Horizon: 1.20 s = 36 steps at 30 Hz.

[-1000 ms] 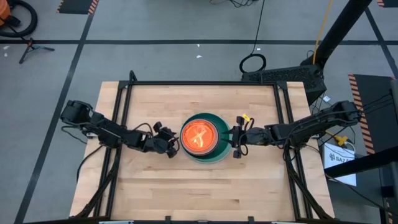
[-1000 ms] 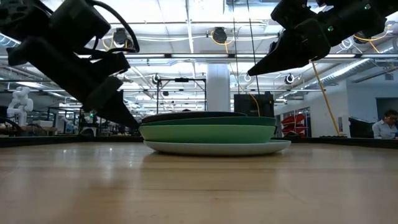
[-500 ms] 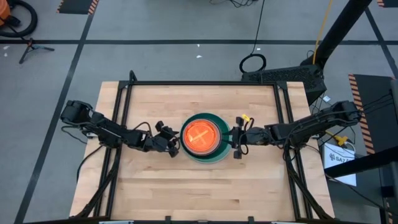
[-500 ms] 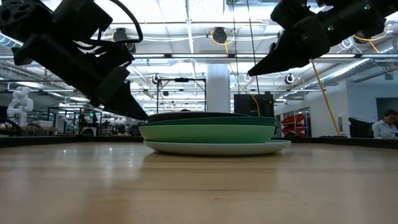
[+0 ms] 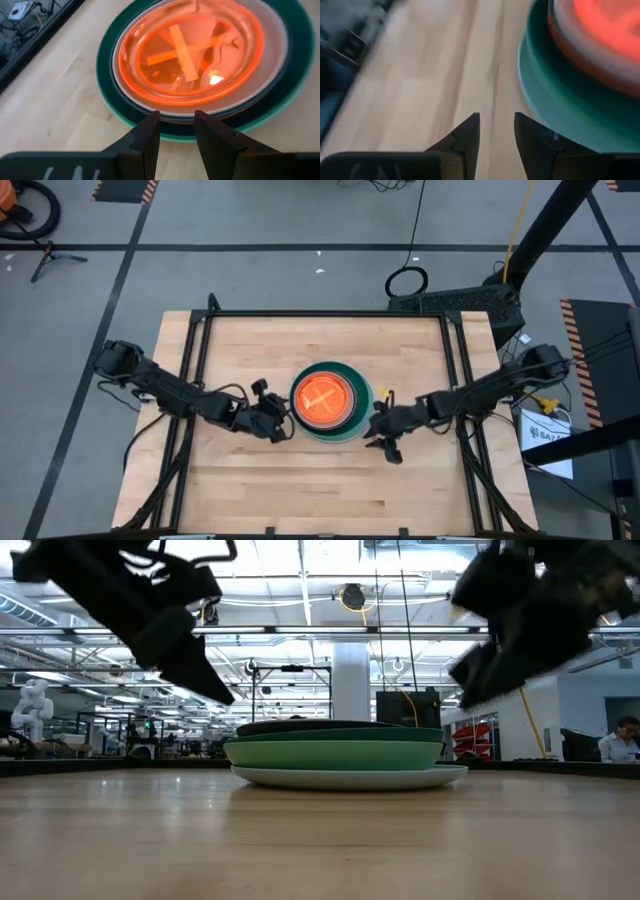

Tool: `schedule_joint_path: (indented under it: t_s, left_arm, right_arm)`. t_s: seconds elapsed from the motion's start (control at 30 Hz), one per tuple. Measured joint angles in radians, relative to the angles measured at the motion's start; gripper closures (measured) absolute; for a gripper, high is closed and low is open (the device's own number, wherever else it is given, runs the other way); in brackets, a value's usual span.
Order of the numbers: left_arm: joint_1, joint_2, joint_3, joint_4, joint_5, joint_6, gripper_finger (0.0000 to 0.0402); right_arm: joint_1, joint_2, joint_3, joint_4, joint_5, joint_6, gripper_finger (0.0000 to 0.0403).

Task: Stack plastic plates
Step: Adjust the stacked plates, then return to Home Position

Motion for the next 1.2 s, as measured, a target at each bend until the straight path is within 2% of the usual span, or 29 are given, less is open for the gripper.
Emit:
schedule_joint_path:
  t_s: [0.13, 0.37, 0.5, 0.67, 0.8, 0.93, 1.1, 1.2]
  left_arm:
    - [-0.033, 0.0, 0.064, -0.094, -0.007, 0.022, 0.0273]
    - [-0.087, 0.0, 0.128, -0.17, -0.046, 0.105, 0.0273]
    - [-0.099, -0.001, 0.137, -0.189, -0.104, 0.144, 0.0273]
    - [-0.099, -0.002, 0.148, -0.234, -0.168, 0.157, 0.0273]
    - [-0.092, -0.026, 0.148, -0.257, -0.191, 0.178, 0.0273]
    - [-0.072, -0.094, 0.148, -0.287, -0.192, 0.224, 0.0273]
    - [-0.043, -0.232, 0.122, -0.295, -0.188, 0.302, 0.0273]
    - [-0.011, -0.323, 0.075, -0.253, -0.136, 0.363, 0.0273]
  right_arm:
    - [0.016, 0.117, -0.001, -0.001, 0.019, 0.078, 0.0289]
    - [0.011, 0.227, -0.001, 0.051, 0.195, 0.094, 0.0289]
    - [-0.026, 0.243, -0.001, 0.103, 0.302, 0.087, 0.0292]
    - [-0.12, 0.292, 0.0, 0.21, 0.398, 0.006, 0.0322]
    - [-0.233, 0.364, 0.01, 0.405, 0.396, -0.168, 0.0353]
    - [-0.341, 0.38, 0.015, 0.479, 0.34, -0.316, 0.0379]
    - [-0.427, 0.323, 0.018, 0.43, 0.243, -0.387, 0.0399]
    - [-0.442, 0.267, 0.018, 0.356, 0.235, -0.417, 0.0401]
